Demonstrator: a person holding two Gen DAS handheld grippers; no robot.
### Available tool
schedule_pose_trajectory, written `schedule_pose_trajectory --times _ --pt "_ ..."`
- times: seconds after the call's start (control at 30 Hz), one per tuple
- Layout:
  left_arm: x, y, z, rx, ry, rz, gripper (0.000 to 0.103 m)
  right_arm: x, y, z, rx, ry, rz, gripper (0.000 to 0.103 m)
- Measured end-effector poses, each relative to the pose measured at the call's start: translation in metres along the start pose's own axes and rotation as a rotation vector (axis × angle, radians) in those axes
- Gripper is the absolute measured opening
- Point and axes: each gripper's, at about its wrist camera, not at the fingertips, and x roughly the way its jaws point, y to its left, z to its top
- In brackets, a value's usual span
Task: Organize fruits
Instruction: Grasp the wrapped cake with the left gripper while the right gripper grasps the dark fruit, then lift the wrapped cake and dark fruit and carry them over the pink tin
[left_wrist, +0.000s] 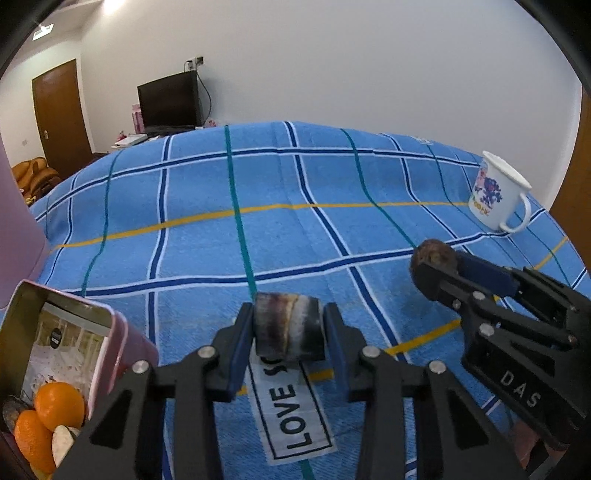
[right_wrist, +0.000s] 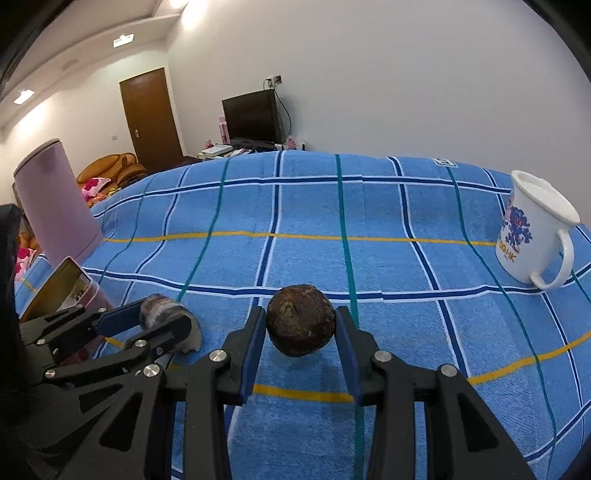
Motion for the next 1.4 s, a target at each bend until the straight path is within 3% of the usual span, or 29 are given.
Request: schedule_pose_trajectory --times 0.6,1.4 --pt "-0.029 0.011 -0.003 -0.048 -0.147 0.014 0.039 -0.022 0.004 -0.004 -0.006 -0.092 0.077 0.040" --pt "-0.054 0.007 -0.011 -0.036 -0.271 0.065 0.039 -0.044 0.008 -0.011 -0.025 -0.192 0.091 0.040"
